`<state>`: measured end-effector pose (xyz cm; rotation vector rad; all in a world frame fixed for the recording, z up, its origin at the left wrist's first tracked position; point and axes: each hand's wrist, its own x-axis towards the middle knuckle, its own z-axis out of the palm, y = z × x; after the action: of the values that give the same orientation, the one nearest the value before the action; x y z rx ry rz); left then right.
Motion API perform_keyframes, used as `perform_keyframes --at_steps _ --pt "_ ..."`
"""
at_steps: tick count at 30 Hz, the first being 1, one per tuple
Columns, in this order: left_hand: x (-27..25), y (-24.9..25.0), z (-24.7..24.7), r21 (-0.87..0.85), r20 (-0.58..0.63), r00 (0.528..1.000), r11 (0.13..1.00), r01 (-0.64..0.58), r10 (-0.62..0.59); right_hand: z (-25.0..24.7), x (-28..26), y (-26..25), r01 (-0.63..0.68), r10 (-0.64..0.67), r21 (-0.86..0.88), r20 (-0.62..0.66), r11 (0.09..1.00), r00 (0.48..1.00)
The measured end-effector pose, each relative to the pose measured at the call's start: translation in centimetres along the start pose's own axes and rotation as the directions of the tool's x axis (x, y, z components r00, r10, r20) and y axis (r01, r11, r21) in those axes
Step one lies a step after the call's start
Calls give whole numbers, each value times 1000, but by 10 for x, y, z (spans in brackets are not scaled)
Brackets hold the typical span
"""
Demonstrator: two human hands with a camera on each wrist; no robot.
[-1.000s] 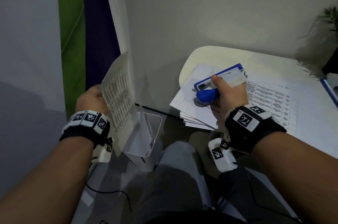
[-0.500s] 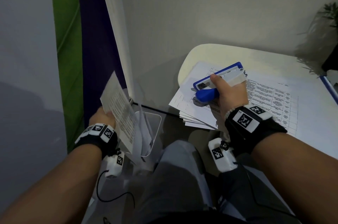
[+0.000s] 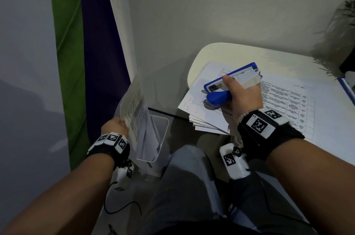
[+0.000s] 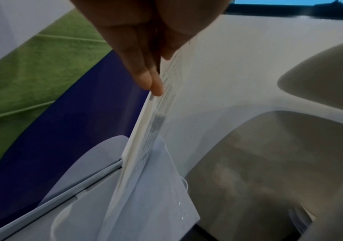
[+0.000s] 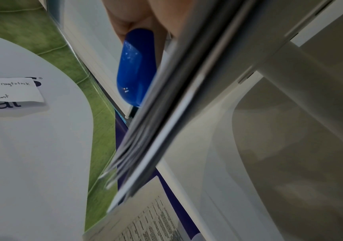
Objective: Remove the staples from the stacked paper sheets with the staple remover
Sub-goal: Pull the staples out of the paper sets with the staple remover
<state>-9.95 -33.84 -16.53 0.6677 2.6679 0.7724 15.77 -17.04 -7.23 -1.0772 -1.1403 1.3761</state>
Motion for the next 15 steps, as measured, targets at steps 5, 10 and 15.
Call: perform_keyframes --at_steps 5,10,15 --pt "1 -16 24 71 185 978 994 79 -91 0 -1 1 1 -1 -2 -2 1000 1000" --pt "-17 -7 30 -9 431 887 982 190 -168 0 -2 -2 0 0 11 0 1000 1000" --pt "-29 49 9 -280 382 923 957 82 33 0 -1 0 -26 26 10 2 1000 1000"
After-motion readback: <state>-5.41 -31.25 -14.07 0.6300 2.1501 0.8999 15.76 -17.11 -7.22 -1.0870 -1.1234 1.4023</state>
